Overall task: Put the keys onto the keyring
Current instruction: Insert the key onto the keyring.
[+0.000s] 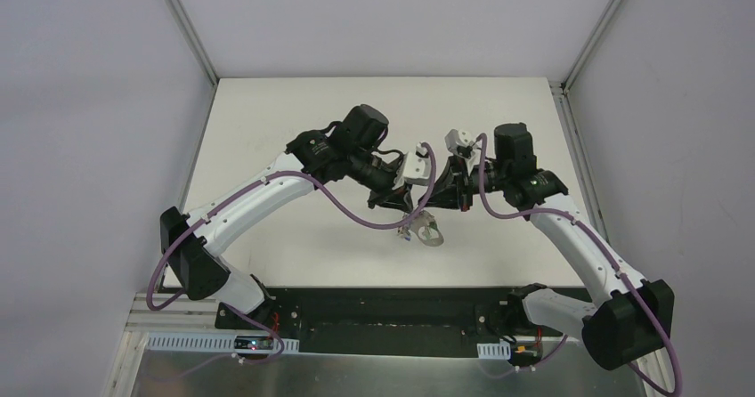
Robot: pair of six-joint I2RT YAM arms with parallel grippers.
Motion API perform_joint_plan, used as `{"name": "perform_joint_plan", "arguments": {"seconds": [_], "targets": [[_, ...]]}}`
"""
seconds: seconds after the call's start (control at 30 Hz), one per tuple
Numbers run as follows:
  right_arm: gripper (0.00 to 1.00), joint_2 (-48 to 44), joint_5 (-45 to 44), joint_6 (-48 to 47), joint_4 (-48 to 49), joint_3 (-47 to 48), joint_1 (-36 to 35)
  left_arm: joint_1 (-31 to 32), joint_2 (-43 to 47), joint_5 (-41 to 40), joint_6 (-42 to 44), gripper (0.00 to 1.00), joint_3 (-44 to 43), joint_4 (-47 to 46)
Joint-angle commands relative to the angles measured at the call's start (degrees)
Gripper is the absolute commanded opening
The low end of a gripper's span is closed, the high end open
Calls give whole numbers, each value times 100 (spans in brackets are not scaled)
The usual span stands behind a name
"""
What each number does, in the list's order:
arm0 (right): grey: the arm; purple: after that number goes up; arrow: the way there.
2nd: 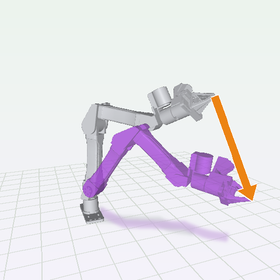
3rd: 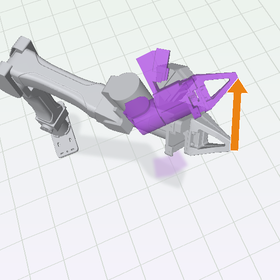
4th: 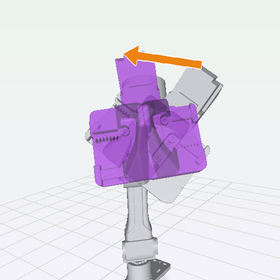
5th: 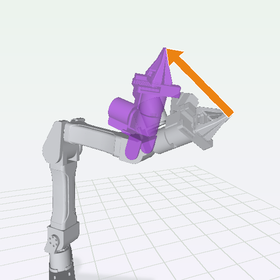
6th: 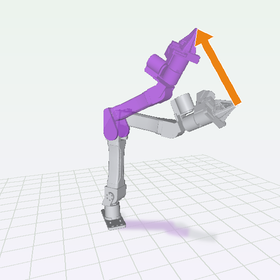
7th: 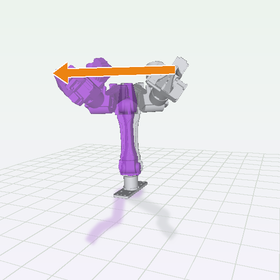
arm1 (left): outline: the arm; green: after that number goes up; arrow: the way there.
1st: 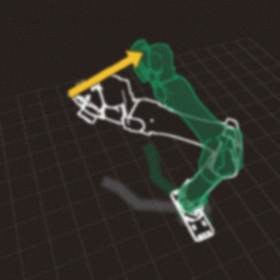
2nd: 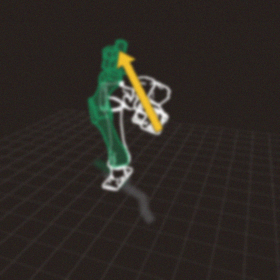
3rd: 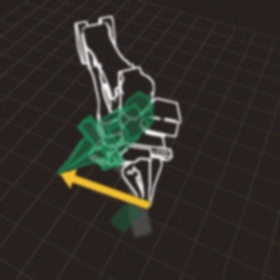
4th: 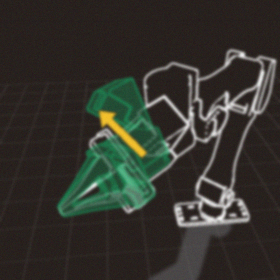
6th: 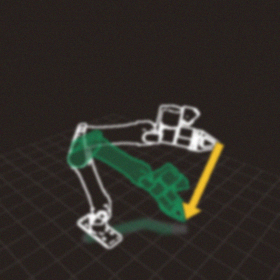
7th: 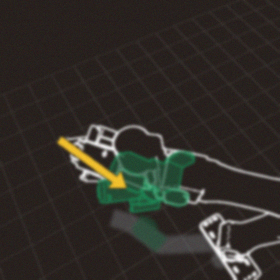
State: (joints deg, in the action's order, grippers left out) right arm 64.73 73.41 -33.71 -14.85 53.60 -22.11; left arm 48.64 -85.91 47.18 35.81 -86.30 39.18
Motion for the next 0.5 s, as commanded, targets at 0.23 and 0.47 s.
{"name": "perform_joint_plan", "arguments": {"seconds": [0.23,0.47], "targets": [[0,6,-124,927,1090,-175,77,-43,117,-647,-735,0,16,-701],[0,-48,-28,867,1096,-192,156,-49,109,-768,-808,3,64,-736]]}}
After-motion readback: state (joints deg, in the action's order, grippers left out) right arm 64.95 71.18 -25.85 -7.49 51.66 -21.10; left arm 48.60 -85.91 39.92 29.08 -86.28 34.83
